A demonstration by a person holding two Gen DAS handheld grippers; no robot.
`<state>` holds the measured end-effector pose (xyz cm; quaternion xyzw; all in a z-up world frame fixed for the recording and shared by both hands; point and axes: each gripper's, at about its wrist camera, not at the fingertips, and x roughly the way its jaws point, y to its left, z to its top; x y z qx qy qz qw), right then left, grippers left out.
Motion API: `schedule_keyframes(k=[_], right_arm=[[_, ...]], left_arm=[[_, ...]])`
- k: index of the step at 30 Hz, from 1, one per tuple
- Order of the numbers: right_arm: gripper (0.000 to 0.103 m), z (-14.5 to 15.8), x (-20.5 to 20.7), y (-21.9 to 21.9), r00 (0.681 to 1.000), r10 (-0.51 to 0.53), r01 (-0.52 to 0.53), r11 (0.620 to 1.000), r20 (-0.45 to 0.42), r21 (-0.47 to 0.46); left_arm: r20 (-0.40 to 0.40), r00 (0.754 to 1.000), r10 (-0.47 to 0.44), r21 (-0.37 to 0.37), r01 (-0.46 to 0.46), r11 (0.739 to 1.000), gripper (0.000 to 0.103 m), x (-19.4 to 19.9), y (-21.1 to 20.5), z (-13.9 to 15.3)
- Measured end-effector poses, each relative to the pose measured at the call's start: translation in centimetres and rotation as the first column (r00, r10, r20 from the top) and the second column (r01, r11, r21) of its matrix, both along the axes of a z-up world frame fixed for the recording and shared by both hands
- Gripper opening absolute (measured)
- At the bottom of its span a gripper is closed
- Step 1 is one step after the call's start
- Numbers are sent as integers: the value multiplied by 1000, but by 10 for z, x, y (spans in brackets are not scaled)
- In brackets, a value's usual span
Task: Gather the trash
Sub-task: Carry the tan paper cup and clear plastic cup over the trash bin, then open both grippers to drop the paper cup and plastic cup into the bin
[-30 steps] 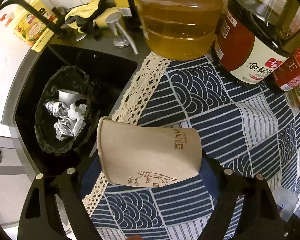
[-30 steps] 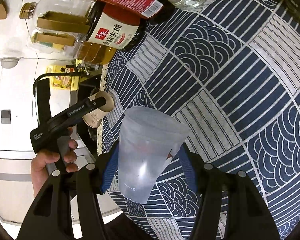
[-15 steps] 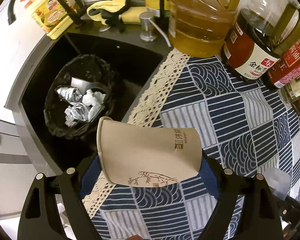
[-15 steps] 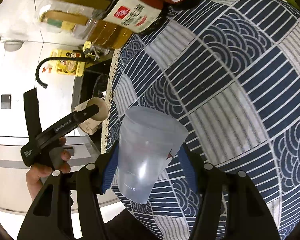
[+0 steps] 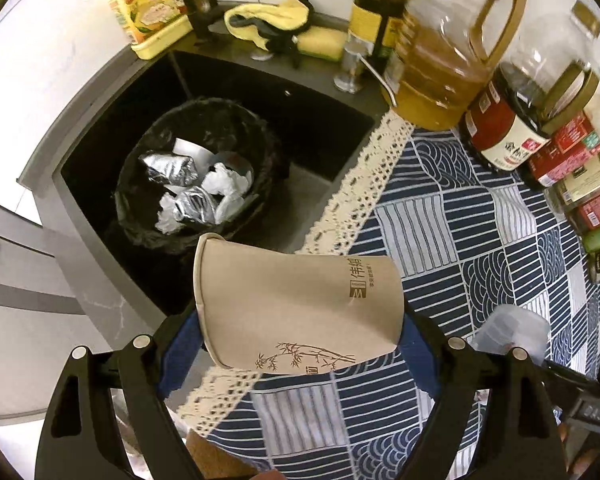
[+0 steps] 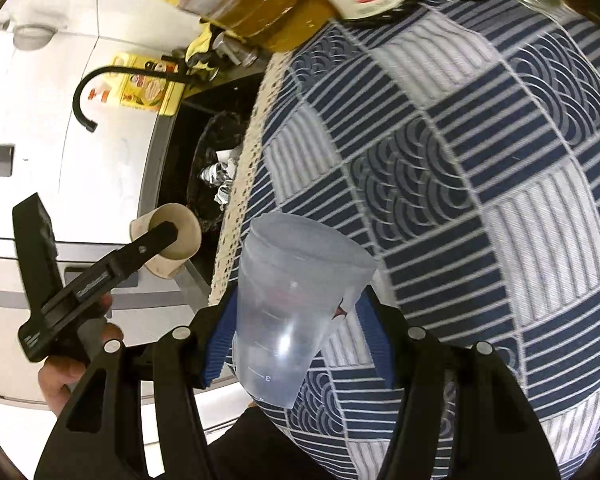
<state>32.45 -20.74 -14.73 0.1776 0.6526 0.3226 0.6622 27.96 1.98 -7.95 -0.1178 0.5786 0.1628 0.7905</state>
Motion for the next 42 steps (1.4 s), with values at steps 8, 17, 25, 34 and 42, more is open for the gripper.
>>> schedule_keyframes(k=[8, 17, 25, 34, 42], right_arm=[[58, 10, -4, 52, 1000, -5, 6, 999, 29, -36], [58, 8, 2, 120, 999, -49, 49, 996, 9, -68], [58, 10, 16, 187, 998, -64, 65, 993, 20, -94], [58, 7, 33, 255, 995, -101, 102, 990, 17, -93], [58, 1, 48, 296, 993, -118, 118, 985, 4, -126]], left_arm=[[54, 998, -15, -35, 17, 999, 84, -10, 45, 11], [68, 996, -57, -83, 62, 995, 84, 2, 114, 10], [68, 995, -69, -118, 77, 990, 84, 19, 191, 5], [44, 994, -104, -142, 110, 984, 84, 46, 259, -11], [35, 988, -151, -209, 155, 966, 84, 65, 287, -25]])
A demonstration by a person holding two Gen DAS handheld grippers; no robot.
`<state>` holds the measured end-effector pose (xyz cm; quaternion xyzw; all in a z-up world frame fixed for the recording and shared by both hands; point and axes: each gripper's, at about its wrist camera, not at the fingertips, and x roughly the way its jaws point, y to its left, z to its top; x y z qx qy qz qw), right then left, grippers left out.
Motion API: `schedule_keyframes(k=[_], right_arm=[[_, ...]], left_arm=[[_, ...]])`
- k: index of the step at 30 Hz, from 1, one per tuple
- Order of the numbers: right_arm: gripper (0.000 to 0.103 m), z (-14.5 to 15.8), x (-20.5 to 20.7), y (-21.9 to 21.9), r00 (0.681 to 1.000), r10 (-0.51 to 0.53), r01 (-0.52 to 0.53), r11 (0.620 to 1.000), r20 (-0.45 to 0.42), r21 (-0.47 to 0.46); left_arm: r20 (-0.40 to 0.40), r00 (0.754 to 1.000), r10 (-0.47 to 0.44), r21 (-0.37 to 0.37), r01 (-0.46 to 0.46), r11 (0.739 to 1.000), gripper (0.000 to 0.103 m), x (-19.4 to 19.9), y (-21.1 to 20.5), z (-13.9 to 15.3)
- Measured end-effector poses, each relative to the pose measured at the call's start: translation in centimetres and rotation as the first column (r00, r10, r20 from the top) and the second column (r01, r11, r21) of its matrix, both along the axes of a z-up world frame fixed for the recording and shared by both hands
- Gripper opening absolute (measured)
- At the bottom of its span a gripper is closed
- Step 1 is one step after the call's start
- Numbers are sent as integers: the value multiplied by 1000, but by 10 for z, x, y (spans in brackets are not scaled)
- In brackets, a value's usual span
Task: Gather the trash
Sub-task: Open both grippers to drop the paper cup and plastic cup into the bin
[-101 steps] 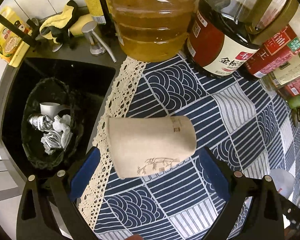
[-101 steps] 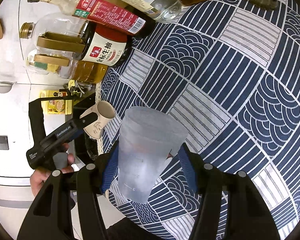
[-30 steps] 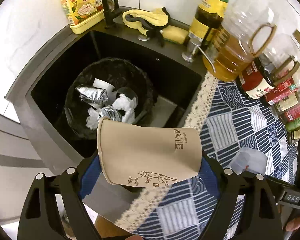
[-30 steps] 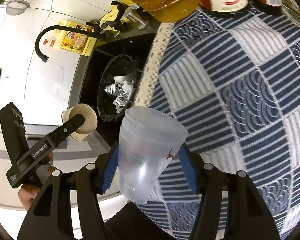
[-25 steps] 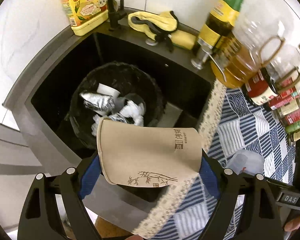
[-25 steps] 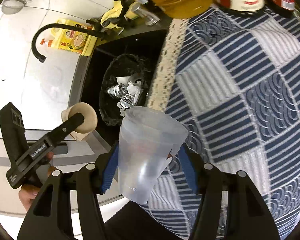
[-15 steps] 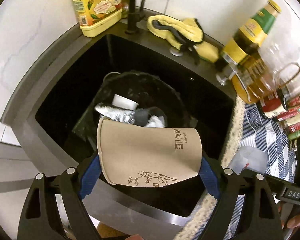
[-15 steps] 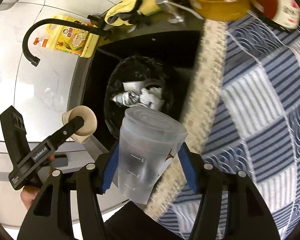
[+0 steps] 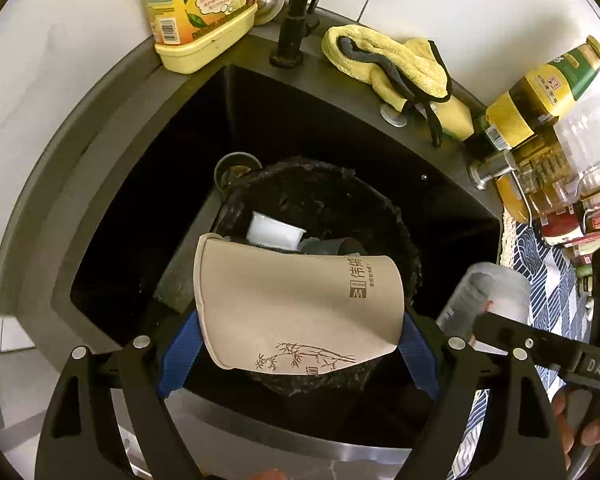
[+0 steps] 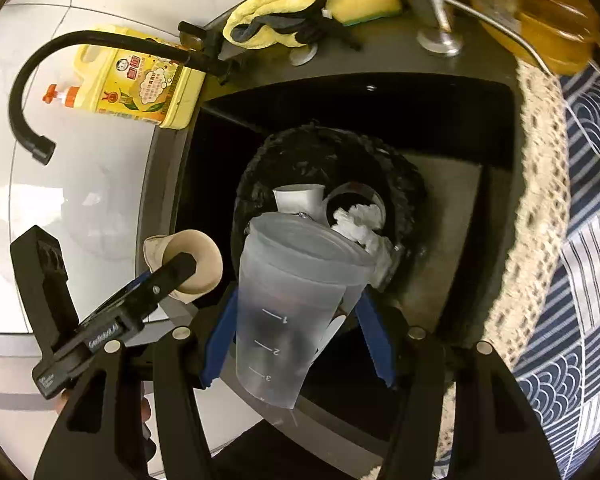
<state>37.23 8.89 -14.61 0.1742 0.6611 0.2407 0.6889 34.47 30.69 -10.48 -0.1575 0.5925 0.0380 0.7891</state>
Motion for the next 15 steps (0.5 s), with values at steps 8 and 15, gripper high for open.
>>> schedule_keyframes(k=[8, 15], right_arm=[[65, -9, 19, 16, 997, -61, 61, 998, -46, -12], [75, -11, 29, 23, 990, -103, 104, 995, -94, 7]], left_arm=[[-27, 999, -30, -77, 28, 997, 84, 25, 17, -11], [-59, 996, -68, -87, 63, 994, 96, 38, 15, -20]])
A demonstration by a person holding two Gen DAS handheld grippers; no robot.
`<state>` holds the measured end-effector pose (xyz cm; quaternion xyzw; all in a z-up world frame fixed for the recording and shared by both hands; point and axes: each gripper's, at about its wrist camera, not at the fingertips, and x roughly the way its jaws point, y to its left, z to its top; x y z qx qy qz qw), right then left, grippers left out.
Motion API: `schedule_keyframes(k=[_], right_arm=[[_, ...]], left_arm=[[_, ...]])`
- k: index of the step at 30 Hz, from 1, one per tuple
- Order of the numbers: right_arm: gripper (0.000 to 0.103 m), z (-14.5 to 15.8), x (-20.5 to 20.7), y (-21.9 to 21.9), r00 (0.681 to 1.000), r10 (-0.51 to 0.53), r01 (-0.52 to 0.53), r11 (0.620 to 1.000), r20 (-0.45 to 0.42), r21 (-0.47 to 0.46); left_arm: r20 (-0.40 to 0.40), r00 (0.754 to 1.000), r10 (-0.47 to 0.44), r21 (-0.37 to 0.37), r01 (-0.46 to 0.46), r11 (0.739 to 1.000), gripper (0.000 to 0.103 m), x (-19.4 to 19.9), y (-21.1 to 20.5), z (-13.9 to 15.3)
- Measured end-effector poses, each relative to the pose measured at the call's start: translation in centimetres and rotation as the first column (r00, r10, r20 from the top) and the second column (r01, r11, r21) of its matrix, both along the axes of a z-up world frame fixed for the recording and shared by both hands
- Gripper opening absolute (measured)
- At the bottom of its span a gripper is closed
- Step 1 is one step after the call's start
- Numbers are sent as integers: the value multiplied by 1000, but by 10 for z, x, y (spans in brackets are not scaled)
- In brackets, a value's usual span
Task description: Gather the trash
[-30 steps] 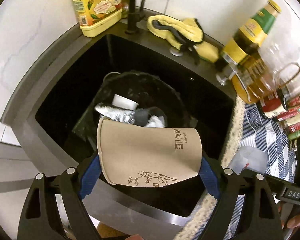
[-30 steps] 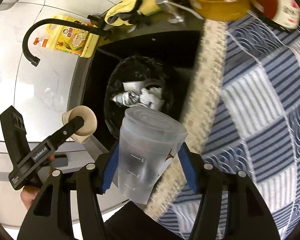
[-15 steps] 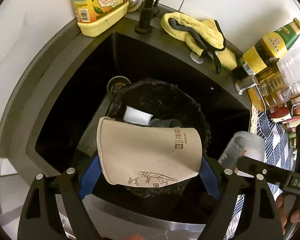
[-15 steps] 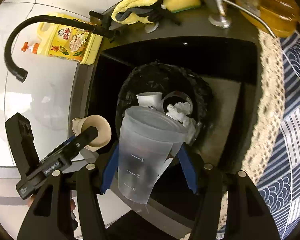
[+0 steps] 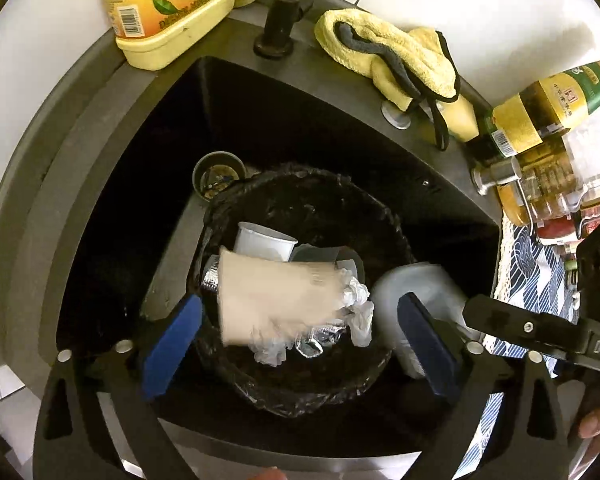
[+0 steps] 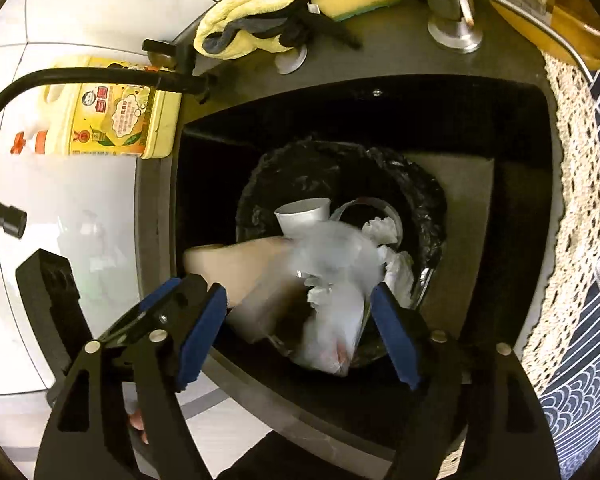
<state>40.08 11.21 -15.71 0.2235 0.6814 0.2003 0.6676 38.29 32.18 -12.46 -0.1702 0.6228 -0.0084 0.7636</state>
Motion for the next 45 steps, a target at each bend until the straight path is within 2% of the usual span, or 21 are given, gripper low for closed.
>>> schedule_keyframes(k=[10, 17, 26, 36, 45], right_arm=[[75, 6, -7, -8, 1000, -26, 26, 999, 6, -25], [75, 22, -18, -15, 1000, -18, 20, 997, 21, -79], [75, 55, -44, -37, 991, 75, -63, 992, 107, -111], [75, 85, -94, -104, 948, 248, -226, 966, 202, -124], [75, 88, -134, -188, 939, 261, -250, 965, 224, -78]], left_arm=[[-3, 1000, 9, -20, -9, 1000, 96, -2, 7, -2], [42, 999, 8, -5, -8, 1000, 96, -14, 6, 12], [86, 996, 32, 14, -33, 999, 96, -50, -16, 35], [133, 988, 84, 105, -98, 990, 96, -110, -83, 65], [154, 984, 87, 147, -110, 983, 96, -169, -163, 83]])
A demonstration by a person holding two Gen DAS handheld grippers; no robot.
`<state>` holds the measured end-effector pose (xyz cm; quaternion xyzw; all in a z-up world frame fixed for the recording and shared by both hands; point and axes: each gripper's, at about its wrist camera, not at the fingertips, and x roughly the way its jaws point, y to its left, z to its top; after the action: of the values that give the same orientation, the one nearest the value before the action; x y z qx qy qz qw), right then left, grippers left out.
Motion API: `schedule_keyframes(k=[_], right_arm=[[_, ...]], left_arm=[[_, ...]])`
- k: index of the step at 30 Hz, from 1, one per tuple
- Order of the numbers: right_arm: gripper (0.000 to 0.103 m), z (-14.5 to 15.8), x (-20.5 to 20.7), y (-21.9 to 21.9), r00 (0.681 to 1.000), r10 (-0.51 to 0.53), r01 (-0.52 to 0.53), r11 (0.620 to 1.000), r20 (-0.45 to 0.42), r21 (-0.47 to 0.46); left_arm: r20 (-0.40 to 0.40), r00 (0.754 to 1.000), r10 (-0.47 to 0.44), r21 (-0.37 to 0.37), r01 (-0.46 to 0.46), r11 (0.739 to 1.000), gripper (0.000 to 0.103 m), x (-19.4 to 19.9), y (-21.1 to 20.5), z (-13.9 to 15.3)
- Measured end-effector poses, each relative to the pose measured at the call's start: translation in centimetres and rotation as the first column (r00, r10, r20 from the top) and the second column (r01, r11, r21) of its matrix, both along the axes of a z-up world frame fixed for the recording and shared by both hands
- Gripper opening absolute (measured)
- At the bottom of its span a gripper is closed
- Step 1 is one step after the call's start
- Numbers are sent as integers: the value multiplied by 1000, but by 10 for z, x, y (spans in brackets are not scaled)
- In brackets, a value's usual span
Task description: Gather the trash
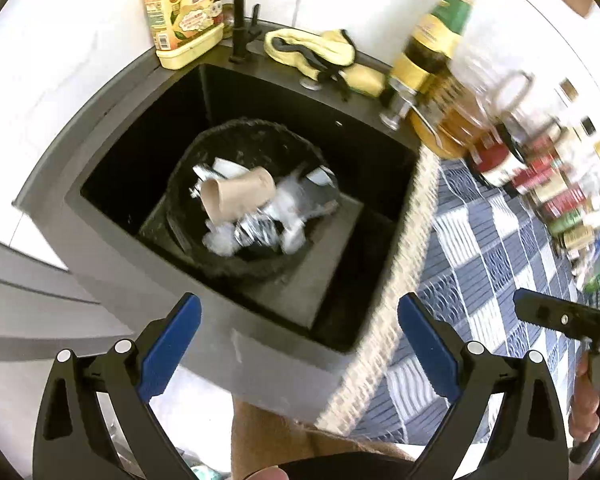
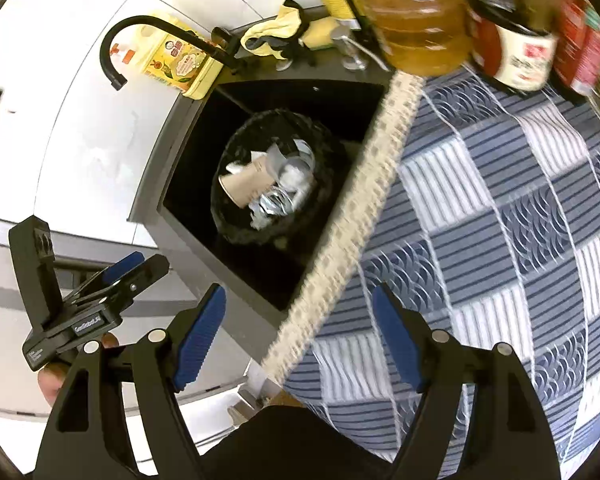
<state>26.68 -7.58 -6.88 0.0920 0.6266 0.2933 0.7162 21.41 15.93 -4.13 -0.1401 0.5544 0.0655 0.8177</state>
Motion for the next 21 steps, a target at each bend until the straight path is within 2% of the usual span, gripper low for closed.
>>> schedule_keyframes(k=[10, 15, 21], right_arm=[[75, 23, -53, -87, 993, -20, 22, 1000, 117, -18], [78, 35, -78, -123, 987, -34, 44, 997, 157, -57], [80, 52, -106, -153, 967, -58, 86, 991, 246, -105]], left_arm=[[44, 999, -29, 14, 28, 999, 96, -63, -80, 19], [54, 998, -38, 21, 37, 999, 96, -83, -106, 23], [51, 998, -48, 5, 48, 999, 96, -100, -124, 19]])
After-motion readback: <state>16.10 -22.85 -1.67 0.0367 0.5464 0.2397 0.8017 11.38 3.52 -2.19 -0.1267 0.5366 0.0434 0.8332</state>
